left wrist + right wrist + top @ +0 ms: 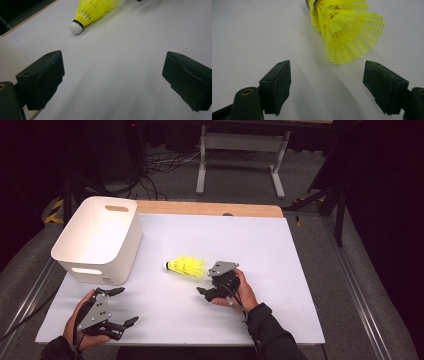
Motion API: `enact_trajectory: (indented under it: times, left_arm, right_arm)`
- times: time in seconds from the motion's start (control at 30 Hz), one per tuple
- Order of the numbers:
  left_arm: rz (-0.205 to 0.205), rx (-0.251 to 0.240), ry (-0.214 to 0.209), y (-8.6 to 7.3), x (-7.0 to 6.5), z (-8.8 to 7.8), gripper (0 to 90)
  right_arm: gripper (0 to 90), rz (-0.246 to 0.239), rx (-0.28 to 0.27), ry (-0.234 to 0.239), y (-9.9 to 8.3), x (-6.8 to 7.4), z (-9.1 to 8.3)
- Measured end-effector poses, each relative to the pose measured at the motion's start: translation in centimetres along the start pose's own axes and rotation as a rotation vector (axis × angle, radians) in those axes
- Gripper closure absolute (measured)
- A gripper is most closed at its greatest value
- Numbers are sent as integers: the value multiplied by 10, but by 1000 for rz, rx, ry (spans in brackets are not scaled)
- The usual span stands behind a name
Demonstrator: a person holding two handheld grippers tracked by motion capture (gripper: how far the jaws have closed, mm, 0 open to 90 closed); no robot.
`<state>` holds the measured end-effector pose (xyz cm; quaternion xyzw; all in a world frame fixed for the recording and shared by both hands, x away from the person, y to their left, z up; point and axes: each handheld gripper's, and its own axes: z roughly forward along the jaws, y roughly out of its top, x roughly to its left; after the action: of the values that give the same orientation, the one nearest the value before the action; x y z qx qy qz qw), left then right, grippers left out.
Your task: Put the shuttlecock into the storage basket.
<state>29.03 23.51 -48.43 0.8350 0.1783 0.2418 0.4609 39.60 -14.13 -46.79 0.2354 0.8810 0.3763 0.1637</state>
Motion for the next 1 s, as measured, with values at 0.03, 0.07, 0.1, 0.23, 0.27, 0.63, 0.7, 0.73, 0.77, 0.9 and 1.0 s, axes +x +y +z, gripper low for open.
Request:
enact_trajectory:
  times: [0.03, 0.07, 0.1, 0.23, 0.27, 0.63, 0.7, 0.73, 0.77, 0.9, 1.0]
  left_arm:
    - [0, 0, 0, 0, 0, 0, 48]
    - [1, 1, 0, 0, 0, 0, 48]
    - [-1, 0, -2, 0, -1, 0, 48]
    - [0, 1, -3, 0, -1, 0, 48]
    - [-1, 1, -4, 0, -1, 0, 48]
    - [6, 2, -12, 0, -2, 1, 48]
    - [4, 2, -15, 0, -3, 1, 48]
    - [5, 3, -16, 0, -3, 2, 48]
    - [8, 4, -17, 0, -3, 2, 48]
    - [15, 10, -16, 0, -4, 2, 48]
    - [11, 10, -21, 0, -4, 3, 48]
  right_arm:
    - [252, -3, 7, 3, 2, 0, 3]
    - [261, -6, 8, 9, 3, 0, 5]
    - [263, -7, 6, 11, 5, 0, 8]
    - [270, -3, 2, 20, 14, 1, 18]
    - [269, -6, 5, 25, 15, 2, 20]
    - [317, 13, -5, 46, 30, 6, 37]
    - [324, 14, -3, 45, 33, 7, 40]
    - [331, 16, -1, 43, 34, 7, 41]
    - [345, 15, 3, 43, 35, 8, 42]
    - [352, 29, 16, 27, 39, 9, 49]
    - [382, 39, 10, 22, 41, 9, 52]
